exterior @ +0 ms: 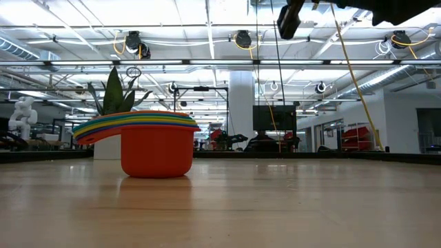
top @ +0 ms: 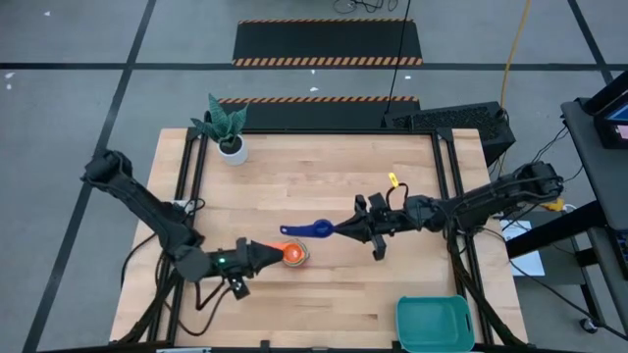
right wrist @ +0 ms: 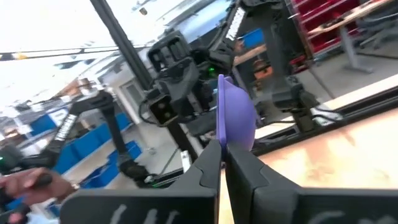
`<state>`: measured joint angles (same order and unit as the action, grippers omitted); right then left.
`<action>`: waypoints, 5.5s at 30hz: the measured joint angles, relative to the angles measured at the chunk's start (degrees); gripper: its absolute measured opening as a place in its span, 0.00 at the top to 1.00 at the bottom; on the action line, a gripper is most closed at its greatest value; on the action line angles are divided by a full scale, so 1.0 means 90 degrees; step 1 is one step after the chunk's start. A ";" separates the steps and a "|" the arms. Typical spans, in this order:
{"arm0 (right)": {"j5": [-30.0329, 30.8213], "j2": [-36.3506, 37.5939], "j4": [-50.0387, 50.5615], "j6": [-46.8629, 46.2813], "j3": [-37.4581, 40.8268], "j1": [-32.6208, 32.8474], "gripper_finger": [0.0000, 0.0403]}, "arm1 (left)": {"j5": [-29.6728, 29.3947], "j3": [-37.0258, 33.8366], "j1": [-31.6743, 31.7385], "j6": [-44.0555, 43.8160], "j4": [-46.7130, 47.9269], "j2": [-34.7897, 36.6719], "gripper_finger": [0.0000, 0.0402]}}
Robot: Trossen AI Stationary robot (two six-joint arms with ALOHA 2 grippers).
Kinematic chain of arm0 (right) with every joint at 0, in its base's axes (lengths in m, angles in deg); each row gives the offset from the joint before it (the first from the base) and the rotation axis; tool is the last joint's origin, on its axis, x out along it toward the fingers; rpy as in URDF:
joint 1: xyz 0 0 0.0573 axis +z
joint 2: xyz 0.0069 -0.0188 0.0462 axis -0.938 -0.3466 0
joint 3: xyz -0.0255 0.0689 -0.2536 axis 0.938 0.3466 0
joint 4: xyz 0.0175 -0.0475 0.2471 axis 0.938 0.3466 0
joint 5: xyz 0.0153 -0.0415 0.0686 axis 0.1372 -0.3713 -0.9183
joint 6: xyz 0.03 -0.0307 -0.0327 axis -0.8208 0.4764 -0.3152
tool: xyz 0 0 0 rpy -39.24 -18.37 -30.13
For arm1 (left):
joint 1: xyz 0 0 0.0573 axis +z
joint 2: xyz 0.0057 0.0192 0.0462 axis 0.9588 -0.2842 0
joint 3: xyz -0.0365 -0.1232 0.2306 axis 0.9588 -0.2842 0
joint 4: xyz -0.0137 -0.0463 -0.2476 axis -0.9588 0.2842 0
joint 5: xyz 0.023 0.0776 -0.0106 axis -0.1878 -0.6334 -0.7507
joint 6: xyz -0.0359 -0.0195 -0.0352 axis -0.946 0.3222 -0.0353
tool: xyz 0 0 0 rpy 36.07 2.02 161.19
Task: Nest measuring cups in basket
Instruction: Stack the dark blue measuring cup on top of the orange measuring cup
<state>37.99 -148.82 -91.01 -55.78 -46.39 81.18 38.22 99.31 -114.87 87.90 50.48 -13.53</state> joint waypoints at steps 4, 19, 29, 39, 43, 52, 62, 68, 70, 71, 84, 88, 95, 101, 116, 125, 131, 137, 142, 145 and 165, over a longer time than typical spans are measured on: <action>-0.0410 0.0000 0.0053 -0.0083 0.0000 -0.0028 1.00 | -0.0761 0.0000 0.0071 0.0359 -0.0055 -0.0113 0.42; -0.0452 -0.0515 -0.0228 -0.0250 -0.0002 -0.0057 1.00 | -0.0928 0.0000 0.0077 0.1508 0.0024 -0.0128 0.42; -0.1113 -0.1459 -0.1791 -0.0967 -0.0002 -0.0337 1.00 | -0.0933 -0.0005 -0.0037 0.1813 0.0398 -0.0128 0.42; -0.1429 -0.1448 -0.1540 -0.0961 -0.0002 -0.0349 1.00 | -0.1096 -0.0006 -0.0173 0.1765 0.0706 -0.0128 0.65; -0.1432 -0.1448 -0.1525 -0.0962 -0.0002 -0.0349 1.00 | -0.1097 -0.0007 -0.0175 0.1614 0.0913 -0.0128 0.73; -0.1309 -0.1448 -0.1486 -0.0952 -0.0002 -0.0344 1.00 | -0.1101 -0.0007 -0.0233 0.1400 0.0925 -0.0128 0.85; -0.0849 -0.1453 -0.1252 -0.0971 -0.0002 -0.0315 0.85 | -0.1106 -0.0007 -0.0238 0.1118 0.0918 -0.0121 0.97; -0.0578 -0.1438 -0.1523 -0.0891 -0.0005 -0.0315 0.57 | -0.1095 -0.0017 -0.0238 0.0582 0.1242 -0.0127 0.98; -0.0564 -0.1441 -0.1503 -0.0830 -0.0005 -0.0315 0.49 | -0.1097 -0.0015 -0.0238 0.0169 0.1417 -0.0126 0.98; -0.0560 -0.1443 -0.1506 -0.0792 -0.0005 -0.0315 0.46 | -0.1097 -0.0015 -0.0238 -0.0034 0.1536 -0.0126 0.98; -0.0577 -0.0848 -0.1160 -0.0187 0.0010 -0.0402 0.29 | -0.1098 -0.0354 -0.0986 -0.2691 0.2875 -0.0126 0.99; -0.0582 -0.0542 -0.0906 0.0040 0.0012 -0.0385 0.30 | -0.1098 -0.0685 -0.1103 -0.2852 0.2612 -0.0109 0.99; -0.0585 -0.0379 -0.0733 0.0233 0.0015 -0.0390 0.30 | -0.1070 -0.1336 -0.0960 -0.2185 0.0929 -0.0102 0.98; -0.0587 -0.0387 -0.0678 0.0260 0.0017 -0.0390 0.30 | -0.1016 -0.1951 -0.0735 -0.2059 0.0103 -0.0058 0.99; -0.0589 -0.0387 -0.0568 0.0257 0.0017 -0.0387 0.30 | 0.0078 -0.2348 -0.0216 -0.1912 -0.0733 0.0042 0.95; -0.0592 -0.0387 -0.0539 0.0231 0.0017 -0.0383 0.30 | 0.0032 -0.2348 -0.0141 -0.2007 -0.0546 0.0042 0.89; -0.0592 -0.0387 -0.0505 0.0233 0.0017 -0.0383 0.30 | -0.0146 -0.2348 -0.0136 -0.2110 -0.0222 0.0041 0.89; -0.0594 -0.0387 -0.0503 0.0232 0.0017 -0.0383 0.30 | -0.0145 -0.2348 -0.0136 -0.2415 -0.0210 0.0039 0.88; -0.0594 -0.0387 -0.0494 0.0231 0.0017 -0.0376 0.30 | -0.0134 -0.2346 -0.0124 -0.2737 0.0153 0.0043 0.88; -0.0594 -0.0387 -0.0495 0.0276 0.0017 -0.0333 0.30 | -0.0079 -0.2346 -0.0100 -0.3177 0.0395 0.0118 0.88; -0.0592 -0.0387 -0.0520 0.0375 0.0017 -0.0298 0.30 | 0.0914 -0.2341 -0.0100 -0.6076 0.1614 0.1067 0.88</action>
<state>32.66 -152.30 -95.69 -52.40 -46.24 78.50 46.45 78.24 -115.77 33.22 65.01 -3.93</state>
